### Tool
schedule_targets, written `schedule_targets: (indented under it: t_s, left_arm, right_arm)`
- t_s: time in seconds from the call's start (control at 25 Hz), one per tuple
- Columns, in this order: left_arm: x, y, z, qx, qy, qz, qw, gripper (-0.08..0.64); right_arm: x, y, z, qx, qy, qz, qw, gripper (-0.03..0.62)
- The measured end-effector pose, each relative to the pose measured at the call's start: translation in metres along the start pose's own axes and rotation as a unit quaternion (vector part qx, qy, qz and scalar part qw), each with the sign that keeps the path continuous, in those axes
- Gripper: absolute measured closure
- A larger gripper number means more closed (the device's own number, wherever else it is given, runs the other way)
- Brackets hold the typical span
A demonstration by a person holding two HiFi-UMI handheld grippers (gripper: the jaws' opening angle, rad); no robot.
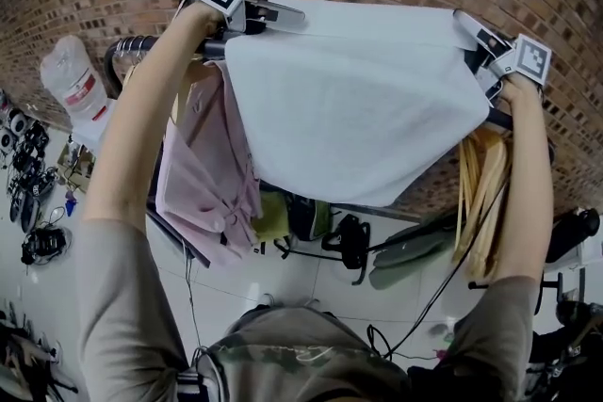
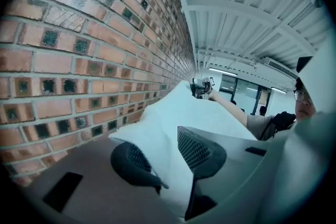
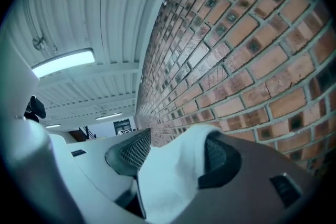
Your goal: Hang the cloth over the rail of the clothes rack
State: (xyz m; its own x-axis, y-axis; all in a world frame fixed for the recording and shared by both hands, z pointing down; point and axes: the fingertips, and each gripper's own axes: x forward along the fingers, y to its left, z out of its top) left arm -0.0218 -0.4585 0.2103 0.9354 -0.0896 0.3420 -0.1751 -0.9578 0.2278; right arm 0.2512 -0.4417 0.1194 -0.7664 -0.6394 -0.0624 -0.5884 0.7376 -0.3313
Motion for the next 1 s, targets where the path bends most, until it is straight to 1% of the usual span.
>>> schedule_targets:
  t_s: [0.12,0.2,0.28,0.4,0.52,0.68,0.8,0.88,1.0]
  left_arm:
    - [0.000,0.005,-0.007,0.015,0.025,0.014,0.9995,0.451]
    - [-0.001,0.008,-0.006,0.016,0.022,0.019,0.9994,0.453]
    - [-0.001,0.007,-0.006,0.011,0.019,0.017,0.9996,0.453]
    - [0.000,0.005,-0.009,0.012,0.026,0.014,0.9995,0.453]
    - [0.003,0.006,-0.014,0.035,0.046,0.024,0.9980,0.453]
    - [0.007,0.003,-0.020,0.050,0.067,0.019,0.9963,0.453]
    - [0.005,0.008,-0.016,0.052,0.061,0.030,0.9963,0.451]
    - [0.006,0.005,-0.016,0.051,0.059,0.023,0.9966,0.453]
    - [0.008,0.000,-0.020,0.055,0.068,0.012,0.9961,0.451]
  right_arm:
    - [-0.003,-0.002,0.008,0.006,-0.024,-0.003,1.000,0.356]
    - [-0.006,-0.007,0.011,0.004,-0.033,-0.014,0.999,0.356]
    - [-0.008,-0.010,0.011,-0.001,-0.033,-0.022,0.999,0.356]
    - [-0.011,-0.014,0.015,0.002,-0.041,-0.037,0.998,0.356]
    - [-0.015,-0.018,0.020,0.002,-0.058,-0.044,0.997,0.356]
    - [-0.013,-0.014,0.015,-0.003,-0.046,-0.040,0.998,0.356]
    - [-0.012,-0.015,0.015,-0.014,-0.039,-0.044,0.998,0.356]
    - [-0.011,-0.014,0.014,-0.018,-0.037,-0.044,0.998,0.356]
    - [-0.010,-0.011,0.011,-0.016,-0.034,-0.040,0.998,0.356]
